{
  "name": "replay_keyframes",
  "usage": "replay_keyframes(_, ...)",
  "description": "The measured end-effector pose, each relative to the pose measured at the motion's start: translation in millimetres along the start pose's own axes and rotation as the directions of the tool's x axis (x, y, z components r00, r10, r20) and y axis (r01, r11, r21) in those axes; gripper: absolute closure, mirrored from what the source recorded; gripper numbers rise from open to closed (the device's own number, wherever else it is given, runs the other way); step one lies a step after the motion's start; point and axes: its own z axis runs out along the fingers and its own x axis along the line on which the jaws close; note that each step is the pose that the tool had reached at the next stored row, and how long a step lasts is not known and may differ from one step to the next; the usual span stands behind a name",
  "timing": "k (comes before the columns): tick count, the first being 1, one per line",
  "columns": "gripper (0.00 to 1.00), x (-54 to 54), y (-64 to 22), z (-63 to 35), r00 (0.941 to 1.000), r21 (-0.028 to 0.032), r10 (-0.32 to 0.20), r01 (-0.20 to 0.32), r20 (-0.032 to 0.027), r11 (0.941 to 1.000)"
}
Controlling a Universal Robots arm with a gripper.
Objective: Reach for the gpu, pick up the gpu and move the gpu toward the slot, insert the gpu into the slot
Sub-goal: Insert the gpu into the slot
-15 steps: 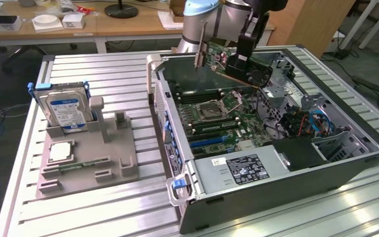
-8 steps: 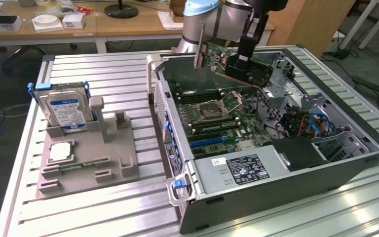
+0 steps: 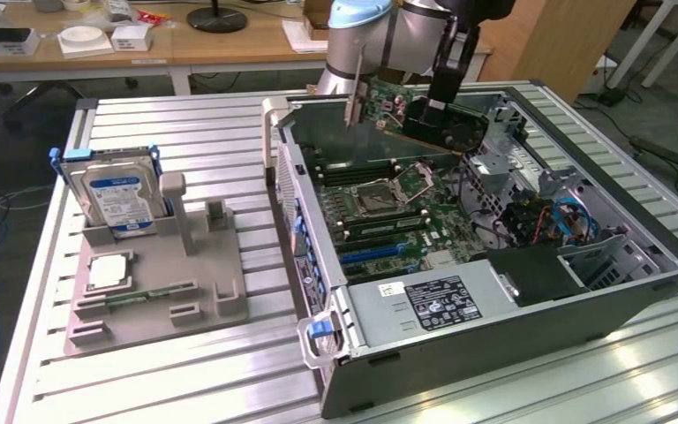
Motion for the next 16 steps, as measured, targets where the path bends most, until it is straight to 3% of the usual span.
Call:
replay_keyframes(8, 0.74, 0.0, 0.0, 0.0, 0.9966, -0.0001, -0.082, 0.082, -0.0008, 0.9966)
replay_keyframes(16, 0.74, 0.3, -0.2, 0.1, 0.9852, 0.0, -0.171, 0.171, -0.0014, 0.9852)
